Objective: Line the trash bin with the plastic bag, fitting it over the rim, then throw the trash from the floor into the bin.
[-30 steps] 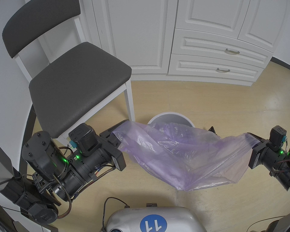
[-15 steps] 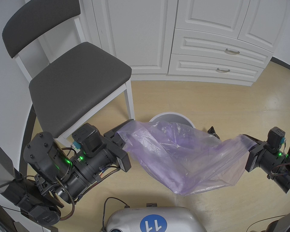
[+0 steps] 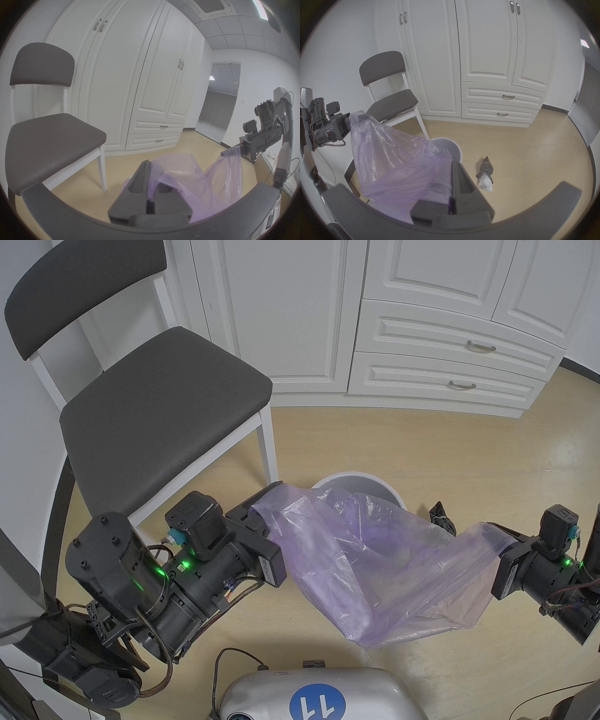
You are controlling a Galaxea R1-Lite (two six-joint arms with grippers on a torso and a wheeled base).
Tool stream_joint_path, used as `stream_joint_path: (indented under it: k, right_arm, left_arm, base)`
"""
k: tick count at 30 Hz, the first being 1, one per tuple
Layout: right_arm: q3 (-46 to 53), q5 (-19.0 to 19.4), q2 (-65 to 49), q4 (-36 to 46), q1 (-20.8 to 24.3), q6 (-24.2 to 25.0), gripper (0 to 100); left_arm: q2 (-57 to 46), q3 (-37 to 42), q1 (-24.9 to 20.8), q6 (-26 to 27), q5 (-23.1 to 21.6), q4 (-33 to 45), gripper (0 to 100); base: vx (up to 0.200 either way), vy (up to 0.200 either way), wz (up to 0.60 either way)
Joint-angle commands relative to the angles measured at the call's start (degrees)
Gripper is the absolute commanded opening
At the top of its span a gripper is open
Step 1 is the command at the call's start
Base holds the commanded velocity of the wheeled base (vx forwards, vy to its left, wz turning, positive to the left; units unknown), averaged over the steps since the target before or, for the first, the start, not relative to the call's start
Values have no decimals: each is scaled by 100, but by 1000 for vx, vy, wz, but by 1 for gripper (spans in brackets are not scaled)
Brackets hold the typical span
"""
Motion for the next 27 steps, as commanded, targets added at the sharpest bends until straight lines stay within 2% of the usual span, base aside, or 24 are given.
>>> stream_joint_path:
  k: [1,9,15,27]
  right_arm:
    - [-1,-8,180,-60,63,37,0]
    - [16,-104,497,-482,177,160,0]
    - [-54,-113,567,-491,177,239,0]
    - [-432,-157,901,-403,89,854,0]
  left_arm:
    - [94,-47,-62,0,12,-2,0]
    - [243,-266,-114,-71,294,-2,0]
    - [261,-319,-114,-159,302,-2,0]
    - [428,-671,-35,-405,575,7,0]
  base:
    - [0,0,0]
    - [0,0,0]
    - [0,0,0]
    - [0,0,0]
